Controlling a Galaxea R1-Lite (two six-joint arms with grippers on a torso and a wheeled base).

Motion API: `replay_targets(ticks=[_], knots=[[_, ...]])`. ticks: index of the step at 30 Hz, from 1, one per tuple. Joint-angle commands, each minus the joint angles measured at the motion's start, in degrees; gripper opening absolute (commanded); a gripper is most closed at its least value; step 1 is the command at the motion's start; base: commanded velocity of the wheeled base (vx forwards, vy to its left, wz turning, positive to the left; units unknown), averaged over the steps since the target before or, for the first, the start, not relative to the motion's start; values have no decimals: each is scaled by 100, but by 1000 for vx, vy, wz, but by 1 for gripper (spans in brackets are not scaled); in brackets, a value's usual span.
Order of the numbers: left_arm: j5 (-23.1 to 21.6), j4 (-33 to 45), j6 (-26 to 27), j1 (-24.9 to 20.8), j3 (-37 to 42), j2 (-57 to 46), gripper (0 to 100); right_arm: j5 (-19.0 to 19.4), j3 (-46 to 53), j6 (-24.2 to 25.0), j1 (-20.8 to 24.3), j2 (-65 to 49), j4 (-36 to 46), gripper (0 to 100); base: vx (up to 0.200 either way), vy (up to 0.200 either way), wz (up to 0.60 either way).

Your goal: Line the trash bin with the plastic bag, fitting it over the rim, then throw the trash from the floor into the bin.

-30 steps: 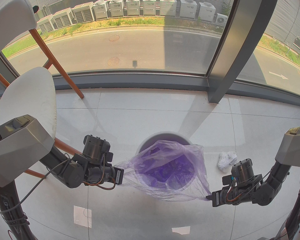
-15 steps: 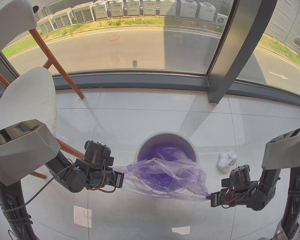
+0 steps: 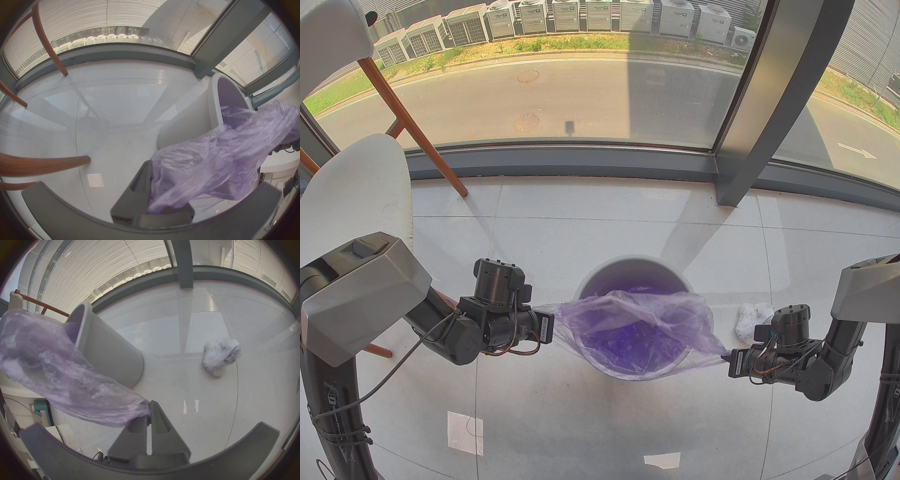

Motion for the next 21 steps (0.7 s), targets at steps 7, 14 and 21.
replay_targets(ticks=[7,14,21], knots=[[3,-5,-20,-32,-155,-148,0,676,684,-87,86,-1025,14,100,0,0,0],[3,-14,-11,-41,-199,-245,0,939,1167,-1449,-46,-1412,-171,100,0,0,0],[3,-14,-11,-41,-348,-289,0,1757,701,-1932,-221,-1078,-1849,100,0,0,0]])
